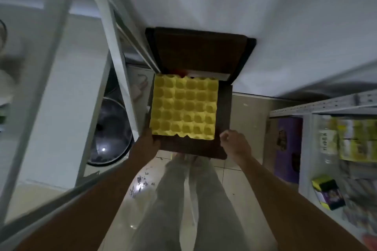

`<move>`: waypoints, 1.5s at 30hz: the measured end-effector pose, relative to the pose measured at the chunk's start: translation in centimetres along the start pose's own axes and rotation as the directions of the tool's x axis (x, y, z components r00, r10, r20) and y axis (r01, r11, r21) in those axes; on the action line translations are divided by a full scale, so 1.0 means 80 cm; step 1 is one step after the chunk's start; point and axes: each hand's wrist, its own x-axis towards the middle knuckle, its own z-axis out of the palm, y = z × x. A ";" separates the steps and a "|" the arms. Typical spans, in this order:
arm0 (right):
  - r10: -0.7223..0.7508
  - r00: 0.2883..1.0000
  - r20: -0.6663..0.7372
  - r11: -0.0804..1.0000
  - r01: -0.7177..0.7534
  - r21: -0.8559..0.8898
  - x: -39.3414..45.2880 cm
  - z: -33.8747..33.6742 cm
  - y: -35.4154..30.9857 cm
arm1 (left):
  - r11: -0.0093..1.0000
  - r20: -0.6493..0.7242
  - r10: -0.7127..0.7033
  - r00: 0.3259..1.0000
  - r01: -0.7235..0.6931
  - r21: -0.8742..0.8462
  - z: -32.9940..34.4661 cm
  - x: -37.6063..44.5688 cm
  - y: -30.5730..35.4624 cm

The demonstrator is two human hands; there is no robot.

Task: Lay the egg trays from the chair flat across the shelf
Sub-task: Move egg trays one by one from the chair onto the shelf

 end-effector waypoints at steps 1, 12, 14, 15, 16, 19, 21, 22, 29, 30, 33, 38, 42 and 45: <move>0.031 0.999 -0.014 0.999 -0.031 0.005 0.023 0.004 -0.001 | 0.998 -0.040 0.017 0.999 -0.019 -0.055 0.002 0.020 0.004; 0.157 0.967 -0.202 0.988 -0.150 0.047 0.171 0.075 -0.014 | 0.984 -0.220 -0.170 0.961 0.154 -0.086 0.019 0.172 0.007; 0.156 0.951 -0.266 0.986 -0.166 -0.012 0.179 0.081 -0.011 | 0.982 -0.260 -0.190 0.947 0.183 -0.050 0.017 0.187 0.000; 0.161 0.946 -0.280 0.984 -0.176 -0.029 0.183 0.082 -0.011 | 0.981 -0.266 -0.191 0.945 0.192 -0.024 0.016 0.191 0.000; 0.173 0.945 -0.276 0.981 -0.191 -0.038 0.188 0.083 -0.011 | 0.979 -0.265 -0.199 0.944 0.204 -0.009 0.017 0.193 0.000; 0.211 0.947 -0.242 0.975 -0.222 -0.016 0.201 0.084 -0.010 | 0.970 -0.257 -0.239 0.936 0.243 -0.019 0.021 0.198 0.002; 0.200 0.947 -0.252 0.977 -0.211 -0.019 0.205 0.080 -0.010 | 0.960 -0.230 -0.278 0.933 0.278 -0.033 0.019 0.204 0.003; 0.182 0.946 -0.269 0.979 -0.199 -0.036 0.206 0.078 -0.009 | 0.958 -0.210 -0.286 0.935 0.287 -0.024 0.018 0.207 0.003; 0.007 0.956 -0.292 0.972 -0.074 -0.221 0.204 0.072 -0.005 | 0.945 -0.256 -0.181 0.950 0.241 0.223 0.022 0.217 -0.007; -0.005 0.956 -0.292 0.970 -0.067 -0.235 0.204 0.073 -0.004 | 0.939 -0.264 -0.168 0.950 0.236 0.251 0.022 0.218 -0.008; -0.013 0.948 -0.317 0.969 -0.066 -0.237 0.199 0.073 -0.006 | 0.943 -0.304 -0.154 0.940 0.232 0.240 0.022 0.213 -0.005; 0.036 0.934 -0.357 0.980 -0.103 -0.172 0.183 0.073 -0.007 | 0.954 -0.366 -0.134 0.921 0.220 0.204 0.016 0.193 0.005; 0.064 0.922 -0.382 0.990 -0.106 -0.091 0.149 0.064 0.003 | 0.970 -0.400 -0.097 0.911 0.177 0.167 0.004 0.143 0.029; 0.070 0.903 -0.424 0.997 -0.073 0.010 0.107 0.057 0.023 | 0.989 -0.423 -0.121 0.898 0.145 0.026 -0.005 0.101 0.052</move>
